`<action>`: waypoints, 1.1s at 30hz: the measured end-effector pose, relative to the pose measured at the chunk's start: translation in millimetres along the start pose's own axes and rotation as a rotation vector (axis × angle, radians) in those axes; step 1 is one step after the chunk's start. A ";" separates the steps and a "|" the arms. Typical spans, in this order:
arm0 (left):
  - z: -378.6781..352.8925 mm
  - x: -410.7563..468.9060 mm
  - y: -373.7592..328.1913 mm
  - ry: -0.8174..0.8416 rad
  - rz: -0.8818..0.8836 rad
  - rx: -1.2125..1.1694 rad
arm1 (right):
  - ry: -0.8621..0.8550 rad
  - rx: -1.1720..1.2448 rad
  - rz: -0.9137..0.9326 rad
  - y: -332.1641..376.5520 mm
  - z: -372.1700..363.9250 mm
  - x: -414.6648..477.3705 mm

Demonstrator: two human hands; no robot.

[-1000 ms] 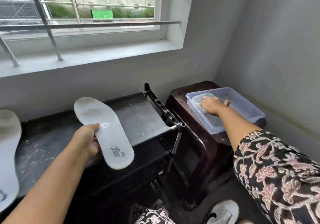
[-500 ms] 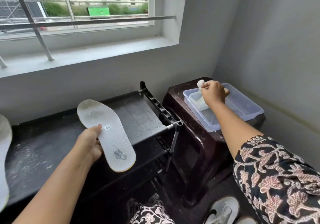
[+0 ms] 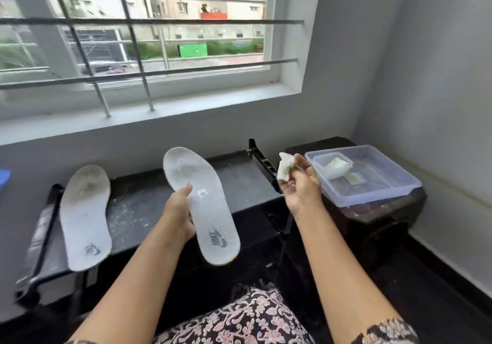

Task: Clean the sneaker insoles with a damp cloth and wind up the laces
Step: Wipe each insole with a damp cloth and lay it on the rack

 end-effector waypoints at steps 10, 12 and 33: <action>20.3 -48.2 32.4 0.033 0.007 -0.147 | 0.143 -0.066 -0.314 -63.0 -19.0 -102.2; 24.8 -52.5 36.1 0.043 -0.007 -0.183 | 0.130 -0.190 -0.273 -67.9 -18.3 -108.9; 52.7 49.5 25.8 0.236 -0.003 -0.346 | 0.236 -0.621 -0.146 -107.2 -25.1 -48.7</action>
Point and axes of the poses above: each hand's wrist, its own x-axis towards the middle knuckle, its own z-axis out of the back of the hand, y = z × x, the point moved 3 cm from there along x, towards the middle knuckle, and after that the axes turned 2 degrees about x, right-handed, at the moved point
